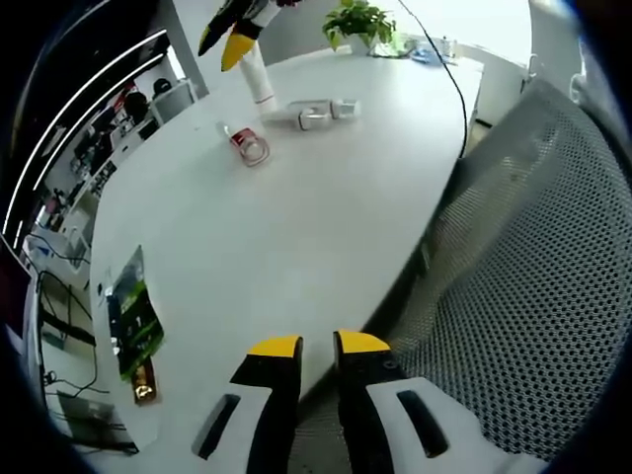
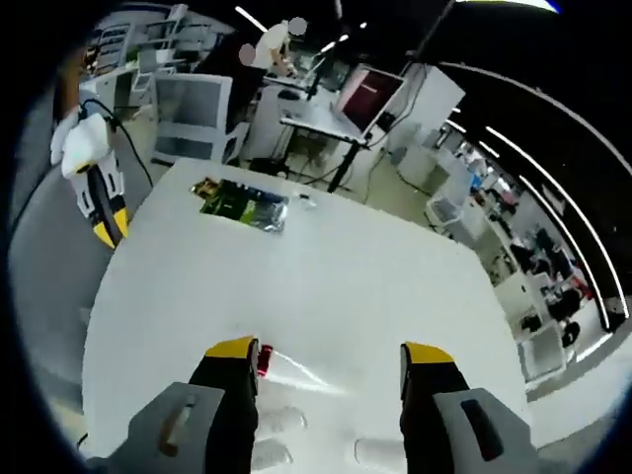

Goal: Arrange the skincare products in the storage area until every visible bottle or jar stands upright without overlapping.

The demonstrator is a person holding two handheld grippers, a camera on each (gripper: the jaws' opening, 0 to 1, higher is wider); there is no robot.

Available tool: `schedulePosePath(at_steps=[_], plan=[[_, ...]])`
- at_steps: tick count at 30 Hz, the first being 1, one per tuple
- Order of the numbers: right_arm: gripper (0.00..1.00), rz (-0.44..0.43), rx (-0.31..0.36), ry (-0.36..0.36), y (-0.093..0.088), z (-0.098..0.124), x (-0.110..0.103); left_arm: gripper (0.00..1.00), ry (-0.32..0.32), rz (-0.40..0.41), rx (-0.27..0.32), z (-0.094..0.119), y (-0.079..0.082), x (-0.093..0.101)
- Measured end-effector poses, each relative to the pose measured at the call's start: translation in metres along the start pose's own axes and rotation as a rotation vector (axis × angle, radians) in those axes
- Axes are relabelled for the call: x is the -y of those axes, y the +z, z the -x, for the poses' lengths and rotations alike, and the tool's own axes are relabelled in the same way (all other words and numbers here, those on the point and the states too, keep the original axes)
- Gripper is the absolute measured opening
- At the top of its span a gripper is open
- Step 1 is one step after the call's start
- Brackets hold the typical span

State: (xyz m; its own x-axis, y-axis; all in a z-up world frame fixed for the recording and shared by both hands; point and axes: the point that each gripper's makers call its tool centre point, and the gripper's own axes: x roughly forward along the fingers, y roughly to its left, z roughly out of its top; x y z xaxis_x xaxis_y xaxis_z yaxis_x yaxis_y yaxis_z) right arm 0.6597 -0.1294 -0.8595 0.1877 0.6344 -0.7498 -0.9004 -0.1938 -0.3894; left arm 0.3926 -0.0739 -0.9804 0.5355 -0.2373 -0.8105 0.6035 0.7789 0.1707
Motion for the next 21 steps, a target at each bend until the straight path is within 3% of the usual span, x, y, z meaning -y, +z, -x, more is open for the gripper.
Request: schedulePosePath(at_steps=[4, 5, 11, 16, 18, 21], plan=[[0.58, 0.105, -0.071, 0.124, -0.012, -0.017, -0.002, 0.09, -0.002, 0.001, -0.004, 0.000, -0.001, 0.000], [0.57, 0.219, -0.113, 0.144, -0.019, -0.025, 0.004, 0.09, -0.003, 0.002, -0.008, 0.000, -0.001, 0.000], [0.63, 0.468, -0.242, 0.306, -0.042, -0.052, -0.004, 0.09, -0.001, 0.010, -0.013, -0.001, -0.002, 0.000], [0.63, 0.678, -0.369, 0.450, -0.075, -0.070, -0.022, 0.08, -0.001, 0.010, -0.016, -0.001, -0.003, -0.001], [0.64, 0.769, -0.393, 0.475, -0.082, -0.076, -0.024, 0.08, -0.002, 0.014, -0.016, -0.001, -0.003, 0.000], [0.59, 0.807, -0.396, 0.487, -0.082, -0.083, -0.027, 0.07, -0.005, 0.012, -0.021, -0.002, -0.004, 0.000]])
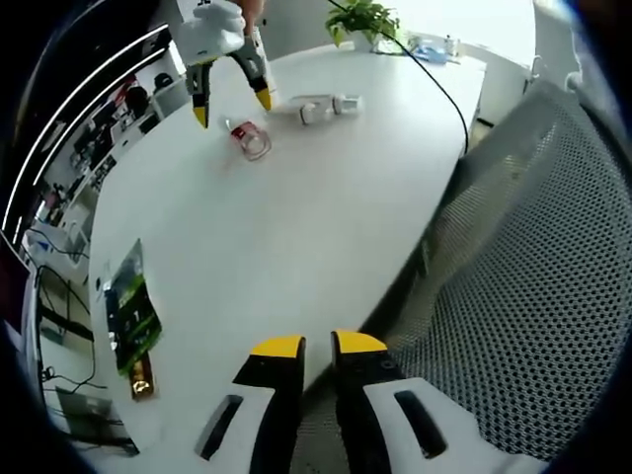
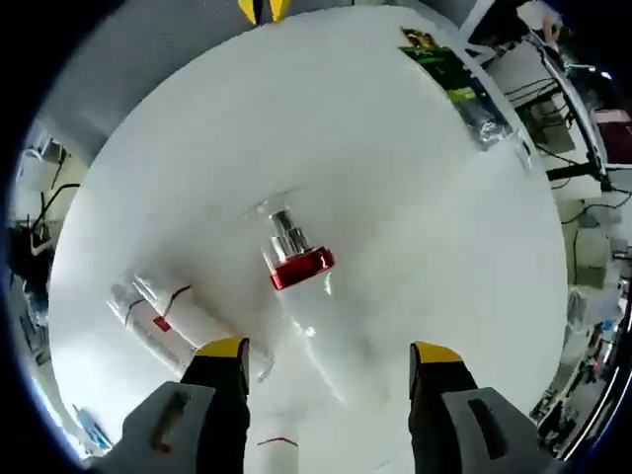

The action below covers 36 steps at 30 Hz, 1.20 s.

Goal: Arrange the skincare products in the storage area until every visible bottle or jar stands upright without overlapping.

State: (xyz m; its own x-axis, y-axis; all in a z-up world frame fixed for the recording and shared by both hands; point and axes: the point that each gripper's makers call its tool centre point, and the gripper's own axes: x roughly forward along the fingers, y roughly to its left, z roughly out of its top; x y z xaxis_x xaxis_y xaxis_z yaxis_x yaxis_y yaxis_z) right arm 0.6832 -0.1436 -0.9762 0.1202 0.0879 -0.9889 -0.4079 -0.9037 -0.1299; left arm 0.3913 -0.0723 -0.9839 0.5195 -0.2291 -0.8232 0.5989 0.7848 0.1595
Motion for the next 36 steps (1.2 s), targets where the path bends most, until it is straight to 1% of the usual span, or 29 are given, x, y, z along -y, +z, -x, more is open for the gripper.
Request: schedulePosePath(at_steps=[2, 5, 7, 9, 10, 11, 12, 17, 19, 20, 21, 22, 23, 24, 26, 28, 29, 30, 32, 33, 36], plan=[[0.55, 0.041, -0.011, 0.006, 0.001, -0.004, 0.001, 0.07, -0.002, 0.000, -0.001, 0.000, 0.000, 0.000], [0.51, 0.047, -0.013, 0.032, 0.002, -0.010, -0.001, 0.06, -0.003, 0.000, -0.003, 0.000, -0.001, 0.001], [0.46, 0.070, -0.003, 0.053, 0.005, -0.013, -0.004, 0.06, -0.004, 0.000, -0.003, -0.001, -0.001, 0.001], [0.41, 0.086, -0.008, 0.064, 0.007, -0.016, -0.006, 0.05, -0.005, -0.001, -0.004, 0.000, -0.001, 0.001], [0.39, 0.102, -0.010, 0.080, 0.008, -0.017, -0.009, 0.05, -0.006, -0.001, -0.006, 0.000, -0.001, 0.001], [0.38, 0.127, 0.000, 0.087, 0.012, -0.016, -0.007, 0.05, -0.006, -0.002, -0.009, 0.000, -0.002, 0.001], [0.38, 0.124, -0.014, 0.092, 0.010, -0.014, -0.007, 0.04, -0.007, -0.003, -0.011, 0.000, -0.003, 0.001], [0.37, 0.147, -0.017, 0.128, 0.009, -0.015, -0.009, 0.04, -0.009, -0.005, -0.012, -0.001, -0.003, 0.002], [0.37, 0.144, -0.034, 0.130, 0.010, -0.015, -0.008, 0.03, -0.009, -0.005, -0.012, 0.000, -0.003, 0.002], [0.35, 0.142, -0.042, 0.128, 0.010, -0.014, -0.008, 0.03, -0.009, -0.005, -0.013, 0.000, -0.003, 0.002], [0.30, 0.136, -0.042, 0.126, 0.009, -0.014, -0.007, 0.03, -0.009, -0.005, -0.013, -0.001, -0.003, 0.002], [0.29, 0.144, -0.041, 0.123, 0.006, -0.013, -0.010, 0.03, -0.008, -0.005, -0.013, -0.001, -0.003, 0.002], [0.27, 0.153, -0.031, 0.129, 0.007, -0.014, -0.010, 0.03, -0.008, -0.005, -0.012, -0.001, -0.003, 0.002], [0.25, 0.134, -0.031, 0.129, 0.007, -0.014, -0.010, 0.03, -0.008, -0.005, -0.012, -0.001, -0.003, 0.001], [0.23, 0.018, -0.044, 0.116, 0.003, -0.013, -0.012, 0.03, -0.005, -0.004, -0.010, 0.000, -0.002, 0.001], [0.22, -0.045, -0.027, 0.101, 0.002, -0.014, -0.011, 0.03, -0.004, -0.003, -0.007, 0.000, -0.002, 0.001], [0.22, -0.102, -0.017, 0.096, 0.002, -0.013, -0.012, 0.03, -0.005, -0.004, -0.007, 0.000, -0.002, 0.001], [0.22, -0.129, -0.009, 0.097, 0.002, -0.013, -0.012, 0.03, -0.004, -0.005, -0.007, 0.000, -0.002, 0.001], [0.21, -0.240, 0.038, 0.110, 0.009, -0.012, -0.015, 0.03, -0.004, -0.005, -0.006, 0.000, -0.002, 0.001], [0.21, -0.267, 0.061, 0.101, 0.012, -0.012, -0.015, 0.03, -0.004, -0.004, -0.006, 0.000, -0.002, 0.001], [0.21, -0.315, 0.076, 0.084, 0.015, -0.010, -0.014, 0.03, -0.006, -0.005, -0.009, 0.000, -0.002, 0.001]])
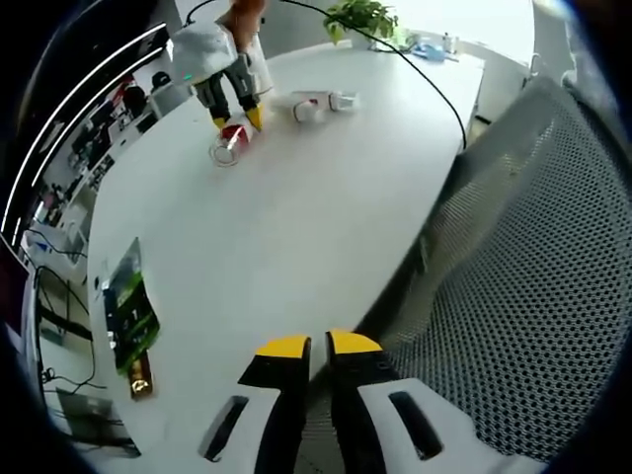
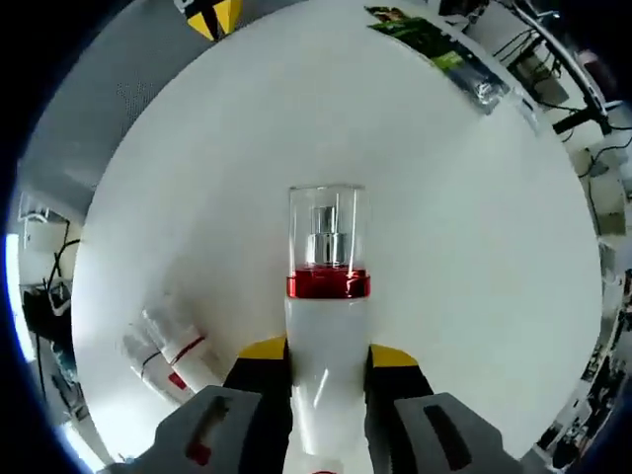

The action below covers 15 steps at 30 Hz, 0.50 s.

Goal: Arrange the skincare products in the storage area until every visible bottle or jar stands upright without overlapping.

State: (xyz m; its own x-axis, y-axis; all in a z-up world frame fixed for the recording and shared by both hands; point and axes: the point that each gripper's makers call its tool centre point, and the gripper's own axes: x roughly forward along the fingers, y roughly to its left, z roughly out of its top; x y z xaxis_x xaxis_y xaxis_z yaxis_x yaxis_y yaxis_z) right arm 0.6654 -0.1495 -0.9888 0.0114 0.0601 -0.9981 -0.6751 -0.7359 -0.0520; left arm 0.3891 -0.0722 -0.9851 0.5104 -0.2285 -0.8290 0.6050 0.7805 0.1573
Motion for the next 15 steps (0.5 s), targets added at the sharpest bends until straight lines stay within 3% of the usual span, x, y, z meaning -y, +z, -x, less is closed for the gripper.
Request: schedulePosePath(at_steps=[5, 10, 12, 15], plan=[[0.21, -0.154, 0.112, -0.022, 0.013, 0.008, -0.001, 0.03, -0.002, -0.001, -0.001, 0.000, 0.000, 0.000], [0.21, -0.322, 0.268, -0.057, 0.027, 0.023, 0.002, 0.03, -0.003, 0.000, 0.000, 0.000, 0.000, 0.001], [0.21, -0.358, 0.294, -0.079, 0.027, 0.027, 0.003, 0.03, -0.004, -0.001, 0.001, 0.000, 0.000, 0.001], [0.21, -0.480, 0.401, -0.106, 0.033, 0.038, 0.006, 0.03, -0.004, -0.001, 0.000, 0.000, 0.000, 0.001]])
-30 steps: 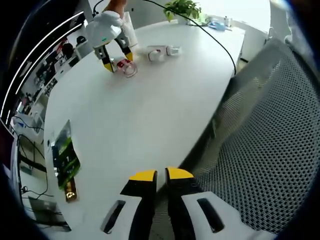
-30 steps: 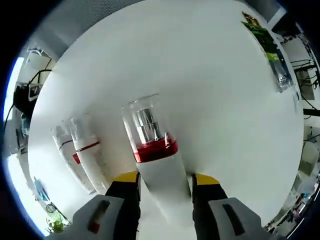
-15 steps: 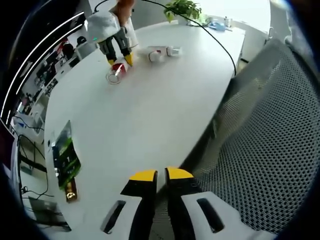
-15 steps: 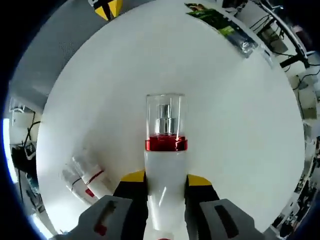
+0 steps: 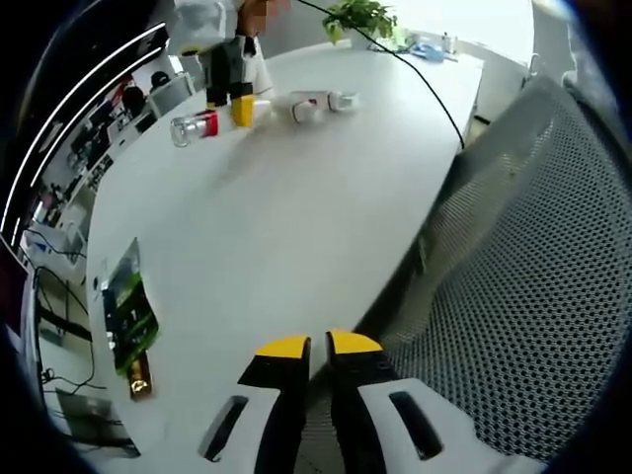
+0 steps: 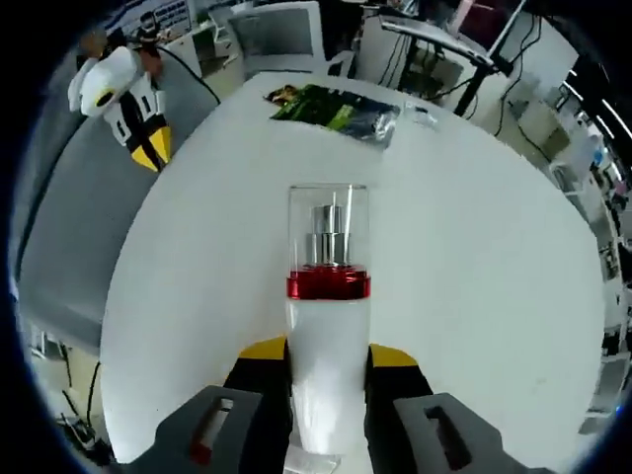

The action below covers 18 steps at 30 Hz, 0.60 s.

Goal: Arrange the skincare products in the storage area until every visible bottle or jar stands upright without overlapping.

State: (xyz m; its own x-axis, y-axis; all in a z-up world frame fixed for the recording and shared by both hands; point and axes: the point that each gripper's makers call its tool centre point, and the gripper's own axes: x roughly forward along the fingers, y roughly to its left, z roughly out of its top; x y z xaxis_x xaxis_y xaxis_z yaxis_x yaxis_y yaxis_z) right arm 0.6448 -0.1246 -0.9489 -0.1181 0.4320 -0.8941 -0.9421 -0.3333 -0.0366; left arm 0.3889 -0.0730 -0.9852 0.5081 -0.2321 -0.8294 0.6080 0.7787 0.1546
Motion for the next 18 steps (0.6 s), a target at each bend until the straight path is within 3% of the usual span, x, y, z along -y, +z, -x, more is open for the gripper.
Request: schedulePosePath(at_steps=[4, 7, 10, 18], plan=[[0.21, -0.131, 0.128, -0.038, 0.013, 0.014, 0.001, 0.04, -0.001, 0.003, 0.001, 0.000, 0.000, 0.000], [0.21, -0.319, 0.302, -0.070, 0.028, 0.036, 0.001, 0.04, -0.002, 0.009, 0.003, 0.000, 0.001, 0.000], [0.21, -0.451, 0.458, -0.079, 0.042, 0.057, -0.007, 0.04, 0.000, 0.023, 0.011, 0.001, 0.002, -0.001], [0.22, -0.609, 0.724, -0.135, 0.057, 0.109, -0.034, 0.07, -0.006, 0.047, 0.048, 0.003, 0.008, -0.001]])
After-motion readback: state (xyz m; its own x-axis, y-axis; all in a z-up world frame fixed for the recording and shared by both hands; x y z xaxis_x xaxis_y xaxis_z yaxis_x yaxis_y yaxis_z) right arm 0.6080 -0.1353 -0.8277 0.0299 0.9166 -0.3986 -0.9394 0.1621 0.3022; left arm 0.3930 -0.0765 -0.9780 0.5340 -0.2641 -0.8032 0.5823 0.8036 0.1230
